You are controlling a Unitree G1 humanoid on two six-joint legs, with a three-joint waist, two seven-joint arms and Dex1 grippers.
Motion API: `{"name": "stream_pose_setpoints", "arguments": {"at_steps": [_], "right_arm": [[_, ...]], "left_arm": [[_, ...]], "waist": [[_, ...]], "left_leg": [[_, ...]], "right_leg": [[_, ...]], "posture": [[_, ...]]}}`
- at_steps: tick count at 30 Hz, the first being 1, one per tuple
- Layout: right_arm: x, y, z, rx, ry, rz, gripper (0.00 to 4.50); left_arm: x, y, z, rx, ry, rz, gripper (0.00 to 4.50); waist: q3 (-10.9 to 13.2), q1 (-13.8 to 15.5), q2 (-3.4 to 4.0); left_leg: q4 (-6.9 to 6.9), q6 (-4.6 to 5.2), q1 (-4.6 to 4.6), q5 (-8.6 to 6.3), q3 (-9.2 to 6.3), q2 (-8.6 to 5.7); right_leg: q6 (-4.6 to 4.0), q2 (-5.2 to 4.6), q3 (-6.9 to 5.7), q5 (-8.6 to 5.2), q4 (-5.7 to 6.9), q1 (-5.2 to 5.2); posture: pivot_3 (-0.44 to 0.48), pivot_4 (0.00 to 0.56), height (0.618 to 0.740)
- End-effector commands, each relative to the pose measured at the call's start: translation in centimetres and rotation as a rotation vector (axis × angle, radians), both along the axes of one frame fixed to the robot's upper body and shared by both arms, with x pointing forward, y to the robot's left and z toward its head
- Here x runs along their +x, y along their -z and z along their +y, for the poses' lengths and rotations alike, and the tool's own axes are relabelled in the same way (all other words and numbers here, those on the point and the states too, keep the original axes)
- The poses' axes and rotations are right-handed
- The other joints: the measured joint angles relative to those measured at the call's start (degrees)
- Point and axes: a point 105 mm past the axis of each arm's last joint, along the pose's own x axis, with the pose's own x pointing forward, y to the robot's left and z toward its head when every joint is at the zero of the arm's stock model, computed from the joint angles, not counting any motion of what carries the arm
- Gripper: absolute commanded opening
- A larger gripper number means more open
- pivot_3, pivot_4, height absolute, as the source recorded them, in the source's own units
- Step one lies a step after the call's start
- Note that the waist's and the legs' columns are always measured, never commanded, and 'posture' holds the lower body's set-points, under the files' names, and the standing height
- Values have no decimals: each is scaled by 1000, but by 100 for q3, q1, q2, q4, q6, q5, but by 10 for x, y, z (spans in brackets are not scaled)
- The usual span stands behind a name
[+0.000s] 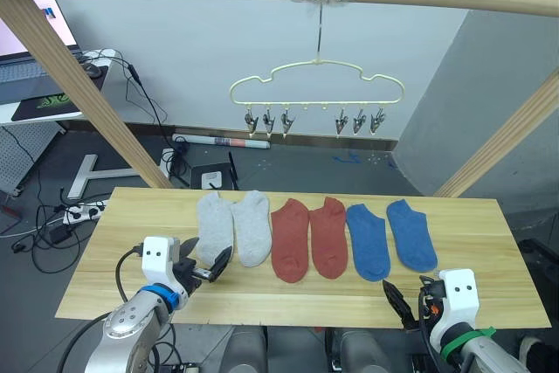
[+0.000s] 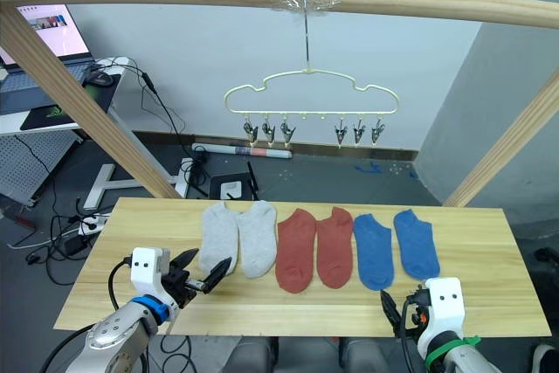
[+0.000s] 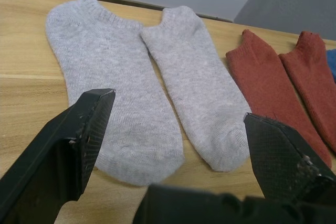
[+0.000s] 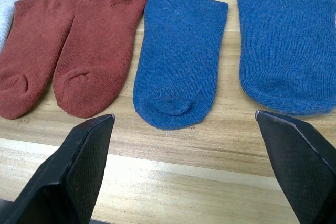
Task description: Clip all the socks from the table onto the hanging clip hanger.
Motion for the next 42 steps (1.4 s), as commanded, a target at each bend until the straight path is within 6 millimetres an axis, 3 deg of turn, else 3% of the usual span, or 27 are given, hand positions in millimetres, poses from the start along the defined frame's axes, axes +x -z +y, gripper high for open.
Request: {"name": "stream_pose_setpoints", "arguments": {"at_steps": [1,5,8,10,15,21,25,31,35,42], "right_arm": [[-1,-2,-1,-2,-8,-18,4500],[6,-9,-2,-14,-24,-38,4500],[9,-15,-2,-16,-22,-54,4500],[11,-19,0,-16,-24,-62,4500],[17,-34,2,-27,-48,-94,4500],[40,-73,-4,-69,-123,-201,4500],[61,-113,3,-105,-257,-304,4500],[82,-169,15,-186,-453,-408,4500],[85,-191,24,-228,-559,-441,4500],[81,-207,41,-267,-717,-461,4500]], "left_arm": [[11,-10,-5,-13,27,-43,4459],[34,-32,-14,-46,57,-97,4459],[38,-38,-14,-32,52,-122,3898],[39,-38,-13,-21,51,-122,3277],[42,-40,-15,-11,48,-134,3277],[58,-56,-24,-8,43,-212,3277],[75,-75,-32,-3,17,-282,2521],[101,-111,-40,21,-46,-421,2521],[110,-128,-47,21,-61,-481,2521],[121,-142,-58,36,-74,-537,2521]], "waist": [[2,1,3],[6,28,4],[3,-24,3],[3,-30,3],[3,2,4],[3,2,2],[2,-3,2],[5,-1,-1],[12,-1,-8],[36,0,-29]], "left_leg": [[0,0,0,0,0,0],[5,1,-10,1,-18,-3],[5,0,-11,1,-11,-4],[1,-3,-11,-3,-8,-3],[-2,-7,-19,-6,-25,-3],[13,-5,-17,-3,-22,-11],[23,-1,-16,0,-19,-16],[22,1,-24,0,-28,-18],[22,2,-24,0,-29,-19],[22,2,-24,0,-29,-20]], "right_leg": [[0,0,0,0,0,0],[1,3,-16,0,1,-1],[13,3,-9,7,-1,2],[43,4,-8,18,-1,0],[53,6,-22,7,3,-1],[68,4,-15,18,4,6],[72,5,-8,27,13,7],[49,11,-13,43,14,4],[48,11,-14,44,11,8],[49,10,-14,44,13,7]], "posture": [[106,215,740],[114,211,740],[114,203,740],[110,200,740],[109,200,740],[94,196,740],[87,192,740],[86,202,740],[82,213,740],[77,232,740]]}}
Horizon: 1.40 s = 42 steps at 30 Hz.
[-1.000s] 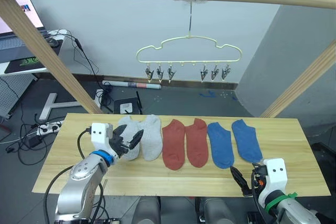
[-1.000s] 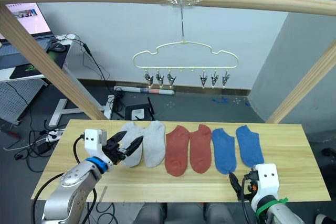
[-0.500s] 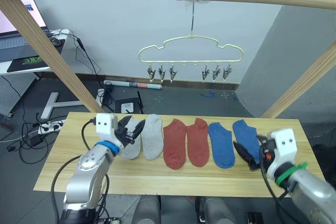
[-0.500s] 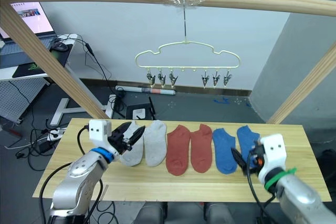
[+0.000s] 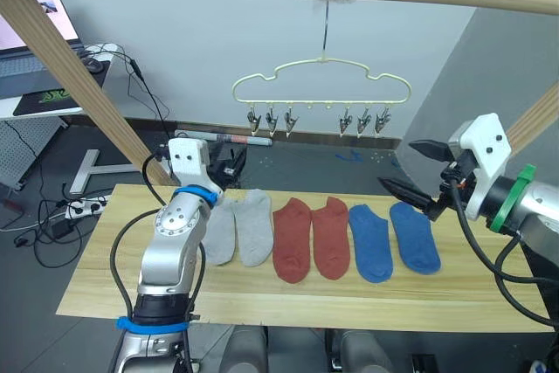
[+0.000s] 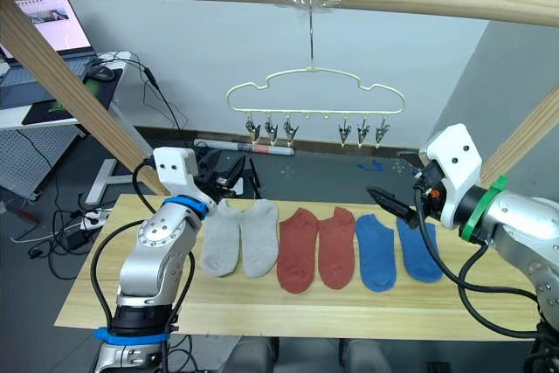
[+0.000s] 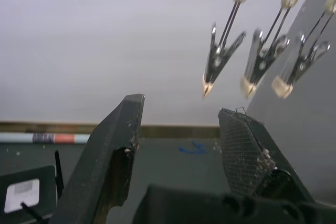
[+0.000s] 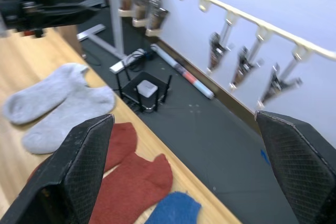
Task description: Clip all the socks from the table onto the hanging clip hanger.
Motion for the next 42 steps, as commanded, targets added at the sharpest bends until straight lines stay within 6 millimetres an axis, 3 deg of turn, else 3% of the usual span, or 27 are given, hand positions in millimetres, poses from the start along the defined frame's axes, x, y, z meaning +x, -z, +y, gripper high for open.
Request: {"name": "stream_pose_setpoints", "arguments": {"at_steps": [1,13,22,42], "right_arm": [[-7,-8,9,-20,-71,-22,4500],[-13,-7,13,-18,-82,-12,4500],[-19,-1,16,7,-65,12,4500],[-25,5,17,30,-40,39,4500]], "left_arm": [[3,-10,-6,6,-1,-50,2521],[22,-17,-21,-38,27,-75,2521],[37,-35,-29,-74,19,-125,2521],[41,-45,-34,-109,16,-142,2521]], "waist": [[6,0,-9],[55,-3,-23],[65,-9,-29],[164,-63,-33]], "left_leg": [[0,0,0,0,-1,0],[2,0,-1,0,-2,0],[2,0,-1,0,-2,0],[2,-1,-2,1,-2,0]], "right_leg": [[0,0,-1,0,1,0],[1,0,-3,1,3,1],[2,0,-3,1,3,0],[4,0,-2,2,3,0]], "posture": [[74,234,740],[40,242,740],[24,248,740],[13,262,740]]}}
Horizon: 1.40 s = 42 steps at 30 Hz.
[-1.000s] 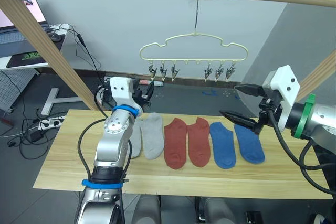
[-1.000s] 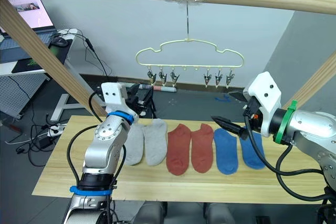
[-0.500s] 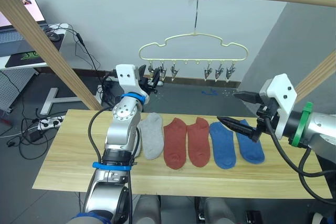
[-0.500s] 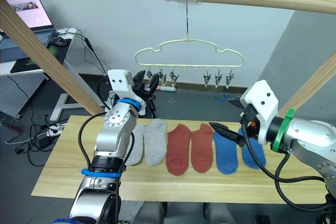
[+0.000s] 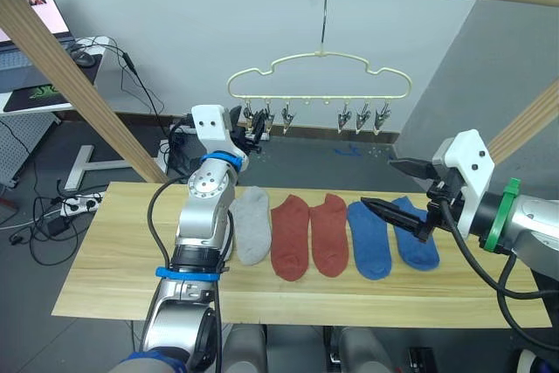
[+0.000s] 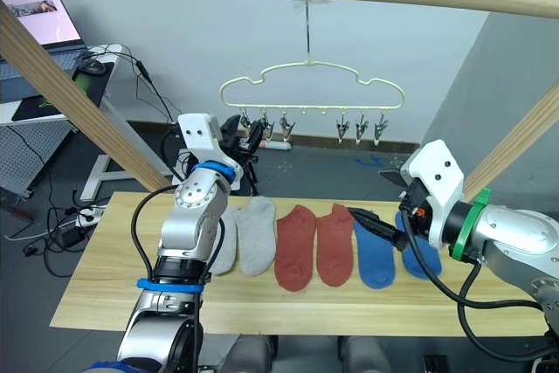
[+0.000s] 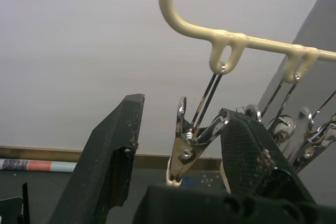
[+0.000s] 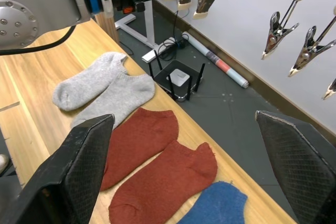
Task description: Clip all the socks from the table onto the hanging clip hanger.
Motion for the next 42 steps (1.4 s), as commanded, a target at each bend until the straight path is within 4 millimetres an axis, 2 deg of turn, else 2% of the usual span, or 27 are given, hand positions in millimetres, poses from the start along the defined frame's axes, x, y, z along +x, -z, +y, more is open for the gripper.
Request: {"name": "stream_pose_setpoints", "arguments": {"at_steps": [1,8,16,19,24,26,31,34,37,39,42], "right_arm": [[-5,-9,2,-6,-6,-51,4500],[-5,-9,2,1,1,-48,4500],[-5,-9,3,8,9,-50,4500],[-5,-10,3,10,12,-52,4500],[-4,-10,3,14,16,-51,4500],[-3,-10,3,16,17,-51,4500],[-1,-11,1,24,27,-49,4500],[14,17,-25,-114,158,49,4500],[20,40,-46,-174,248,174,4500],[26,56,-56,-231,278,235,4500],[37,70,-66,-296,305,266,4500]], "left_arm": [[-1,-19,-3,-14,8,-63,2521],[1,-27,-6,-22,20,-81,2521],[3,-25,-6,-16,26,-77,2521],[3,-22,-6,-16,25,-65,1949],[3,-23,-5,-18,27,-69,508],[3,-24,-5,-19,26,-71,216],[3,-27,-5,-23,28,-78,213],[2,-27,-6,-30,51,-59,213],[2,-28,-6,-42,60,-48,213],[2,-29,-6,-47,66,-44,213],[2,-30,-7,-50,70,-42,213]], "waist": [[15,-7,-1],[24,-20,-6],[24,-39,-7],[25,-39,-7],[25,-42,-7],[25,-44,-7],[30,-49,-7],[31,-48,-6],[34,-56,-11],[36,-73,-12],[48,-87,-13]], "left_leg": [[0,0,0,0,0,0],[0,0,-2,0,0,0],[0,0,-2,0,0,0],[0,0,-2,0,0,0],[0,0,-2,0,0,0],[0,0,-2,0,0,0],[0,0,-2,0,0,0],[0,0,-2,0,0,0],[0,-1,-3,0,0,0],[0,0,-2,0,2,0],[-1,0,-1,0,1,0]], "right_leg": [[0,0,-1,0,0,0],[1,0,-1,0,-1,-1],[2,0,-1,0,-1,-1],[2,0,-1,0,-1,-1],[2,0,-1,0,-1,-1],[2,0,-1,0,-1,-1],[2,0,-1,0,-1,-1],[2,0,-1,0,-1,-1],[2,-2,-1,0,-4,-1],[2,-2,1,0,-2,-1],[3,-1,0,0,-2,-2]], "posture": [[13,262,740],[10,260,740],[6,258,740],[4,261,740],[4,261,740],[4,261,740],[12,265,740],[11,267,740],[9,268,740],[16,272,740],[16,278,740]]}}
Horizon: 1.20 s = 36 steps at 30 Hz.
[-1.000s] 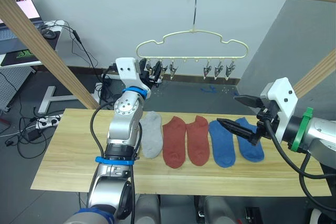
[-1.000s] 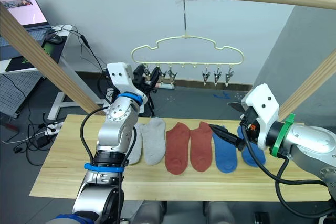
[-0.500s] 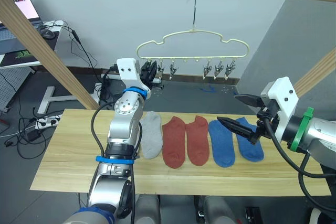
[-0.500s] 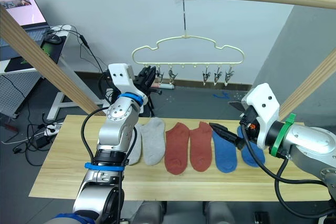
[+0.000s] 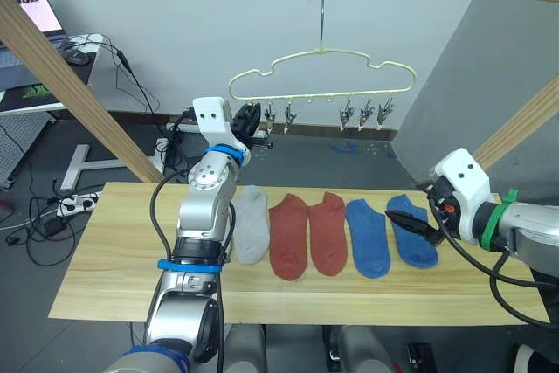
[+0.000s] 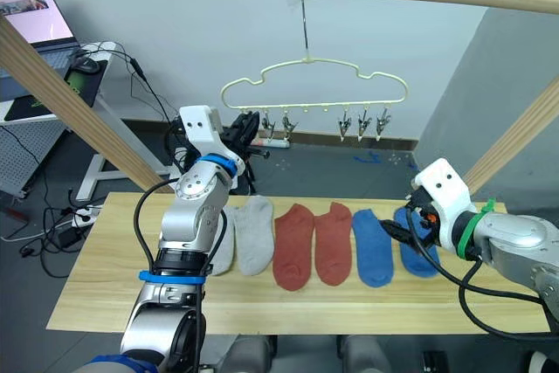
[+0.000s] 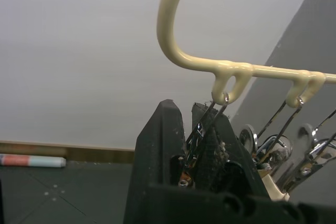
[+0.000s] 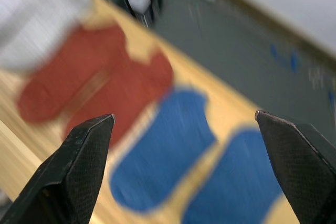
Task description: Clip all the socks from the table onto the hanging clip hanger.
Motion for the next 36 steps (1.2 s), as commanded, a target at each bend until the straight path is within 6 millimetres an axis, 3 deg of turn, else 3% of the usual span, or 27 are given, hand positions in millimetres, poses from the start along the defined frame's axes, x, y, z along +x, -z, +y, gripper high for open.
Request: {"name": "stream_pose_setpoints", "arguments": {"at_steps": [1,13,21,28,36], "right_arm": [[15,9,-11,-78,15,13,4500],[61,71,-53,-242,47,231,4500],[85,83,-65,-280,26,246,4500],[97,92,-62,-287,-6,246,4500],[90,110,-69,-290,-7,323,4500]], "left_arm": [[-3,-24,-4,-12,15,-70,213],[-5,-30,-17,-29,45,-70,213],[-7,-29,-16,-26,34,-72,213],[-9,-28,-12,-21,18,-71,213],[-11,-28,-11,-19,11,-71,213]], "waist": [[11,-12,0],[175,-1,4],[239,9,13],[276,14,12],[277,62,12]], "left_leg": [[0,0,0,0,0,0],[1,-1,-6,0,1,-1],[2,-2,-5,1,1,-1],[2,-20,-5,10,2,-1],[3,-22,-3,11,2,-2]], "right_leg": [[1,0,1,0,0,0],[5,-3,1,1,-3,-5],[5,-4,0,2,2,-6],[7,-5,0,3,2,-6],[12,-7,-1,6,4,-3]], "posture": [[17,282,740],[41,302,740],[73,309,740],[81,310,740],[109,313,740]]}}
